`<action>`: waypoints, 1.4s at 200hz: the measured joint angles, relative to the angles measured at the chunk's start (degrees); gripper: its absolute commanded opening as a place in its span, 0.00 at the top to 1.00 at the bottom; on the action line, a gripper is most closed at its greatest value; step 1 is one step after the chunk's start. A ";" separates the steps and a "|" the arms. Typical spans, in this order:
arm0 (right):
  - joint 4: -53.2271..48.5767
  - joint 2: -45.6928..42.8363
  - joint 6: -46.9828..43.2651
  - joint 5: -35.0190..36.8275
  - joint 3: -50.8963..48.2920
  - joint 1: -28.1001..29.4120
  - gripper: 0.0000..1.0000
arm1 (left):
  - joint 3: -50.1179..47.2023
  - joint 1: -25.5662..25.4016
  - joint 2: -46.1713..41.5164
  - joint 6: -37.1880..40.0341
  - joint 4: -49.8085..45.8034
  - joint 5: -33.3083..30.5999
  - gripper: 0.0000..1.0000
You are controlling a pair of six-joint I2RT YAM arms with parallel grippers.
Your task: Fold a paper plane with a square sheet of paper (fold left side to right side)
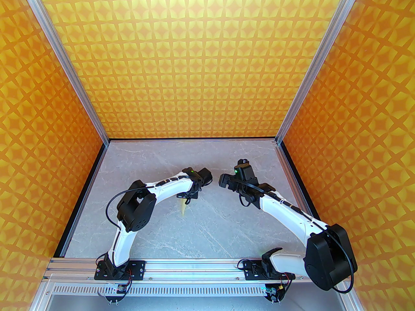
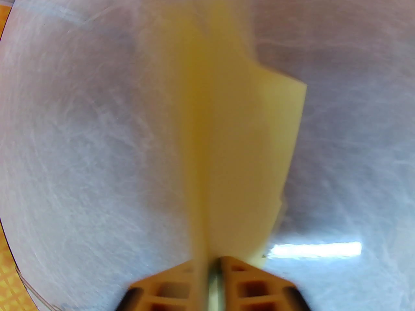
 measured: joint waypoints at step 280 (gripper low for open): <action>-2.51 -2.03 -0.57 -1.73 -1.60 -0.44 0.05 | 4.35 -1.14 5.86 1.79 -5.75 -0.31 0.45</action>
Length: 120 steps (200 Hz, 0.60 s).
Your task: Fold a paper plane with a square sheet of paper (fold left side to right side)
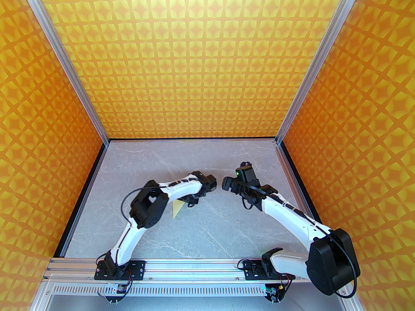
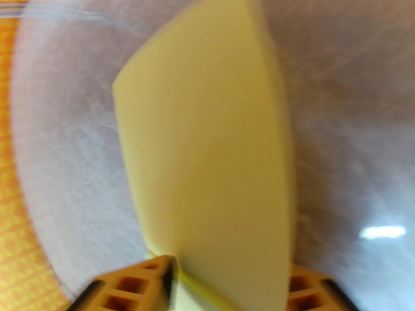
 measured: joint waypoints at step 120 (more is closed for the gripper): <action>20.74 15.93 9.42 -24.57 -2.67 8.66 0.46 | -32.96 12.87 -26.71 5.31 29.33 26.58 0.87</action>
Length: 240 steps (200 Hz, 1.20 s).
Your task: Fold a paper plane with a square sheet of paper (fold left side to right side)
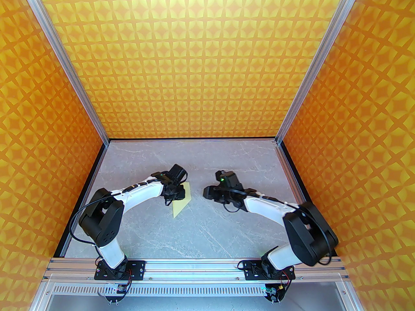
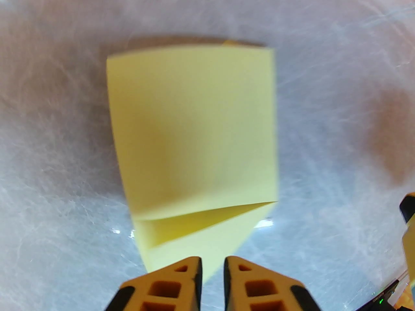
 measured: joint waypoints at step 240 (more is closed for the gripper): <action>9.46 18.53 12.46 -5.20 9.62 7.34 0.58 | -8.59 2.93 1.62 0.72 13.68 4.11 0.88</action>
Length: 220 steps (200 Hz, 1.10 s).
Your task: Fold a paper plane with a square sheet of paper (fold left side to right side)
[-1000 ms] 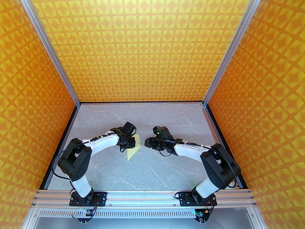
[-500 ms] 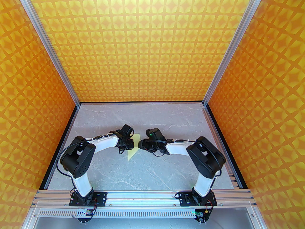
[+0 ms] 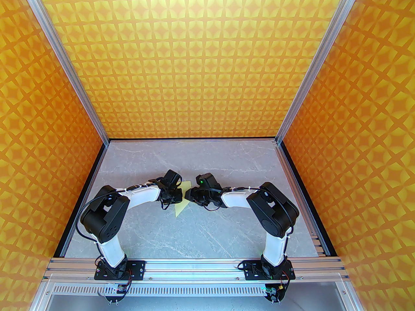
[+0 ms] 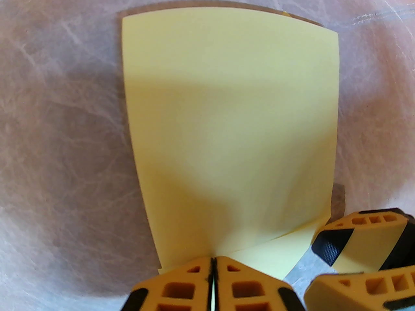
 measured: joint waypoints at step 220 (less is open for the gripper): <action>-9.66 -0.48 -5.73 4.13 4.26 0.00 0.56 | -5.29 0.09 -3.10 -1.70 2.45 3.65 0.93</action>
